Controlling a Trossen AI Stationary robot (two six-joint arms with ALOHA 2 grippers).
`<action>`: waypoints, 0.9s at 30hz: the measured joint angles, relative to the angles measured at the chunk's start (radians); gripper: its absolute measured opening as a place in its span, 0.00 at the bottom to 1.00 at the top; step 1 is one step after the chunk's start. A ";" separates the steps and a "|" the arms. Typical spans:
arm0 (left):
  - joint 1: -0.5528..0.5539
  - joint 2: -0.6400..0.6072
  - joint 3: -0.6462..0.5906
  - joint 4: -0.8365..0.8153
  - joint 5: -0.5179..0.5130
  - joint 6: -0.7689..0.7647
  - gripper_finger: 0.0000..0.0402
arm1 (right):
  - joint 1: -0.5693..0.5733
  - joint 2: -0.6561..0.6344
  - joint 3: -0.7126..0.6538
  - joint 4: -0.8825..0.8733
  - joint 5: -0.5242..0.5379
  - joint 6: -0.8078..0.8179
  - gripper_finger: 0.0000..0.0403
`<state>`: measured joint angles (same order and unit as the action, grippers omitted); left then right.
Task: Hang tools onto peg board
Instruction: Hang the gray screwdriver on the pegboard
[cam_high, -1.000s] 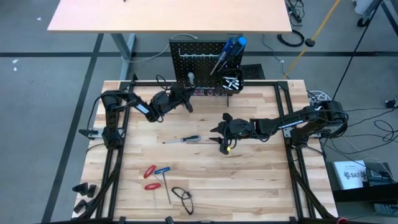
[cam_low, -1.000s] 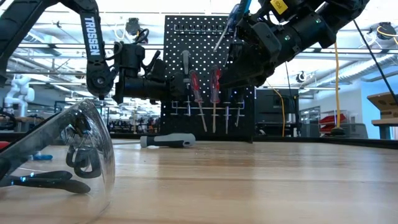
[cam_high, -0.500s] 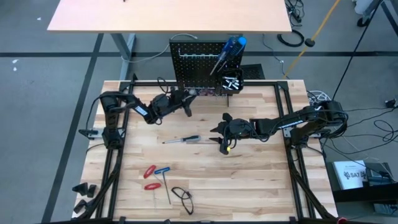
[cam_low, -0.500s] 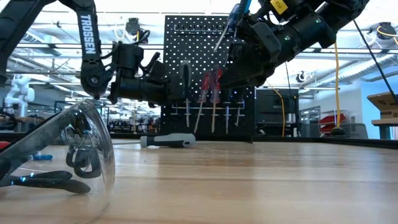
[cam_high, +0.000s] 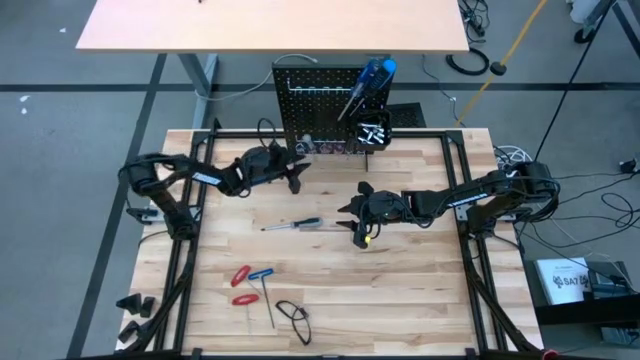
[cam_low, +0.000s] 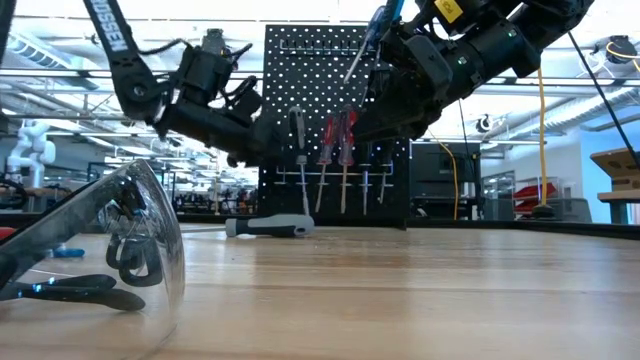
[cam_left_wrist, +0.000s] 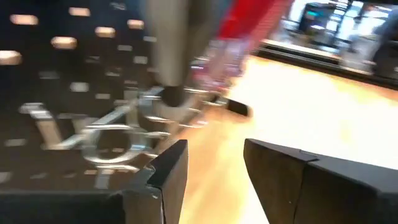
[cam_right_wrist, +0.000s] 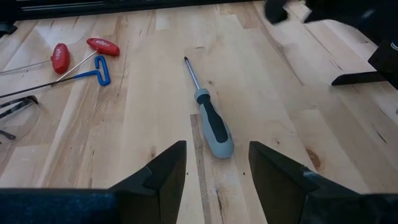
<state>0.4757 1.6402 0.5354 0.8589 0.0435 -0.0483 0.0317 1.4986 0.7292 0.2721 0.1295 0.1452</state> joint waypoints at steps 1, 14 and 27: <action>-0.004 -0.019 0.000 -0.030 0.030 0.000 0.41 | 0.000 0.000 0.000 0.000 0.000 0.000 0.41; -0.067 -0.301 0.001 -0.559 0.424 0.059 0.41 | 0.000 0.000 0.000 0.000 0.000 0.007 0.41; -0.264 -0.318 0.001 -0.874 0.339 0.055 0.41 | 0.000 0.000 0.000 0.001 0.000 0.000 0.41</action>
<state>0.2120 1.3220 0.5365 -0.0155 0.3825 0.0067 0.0315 1.4986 0.7292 0.2729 0.1295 0.1455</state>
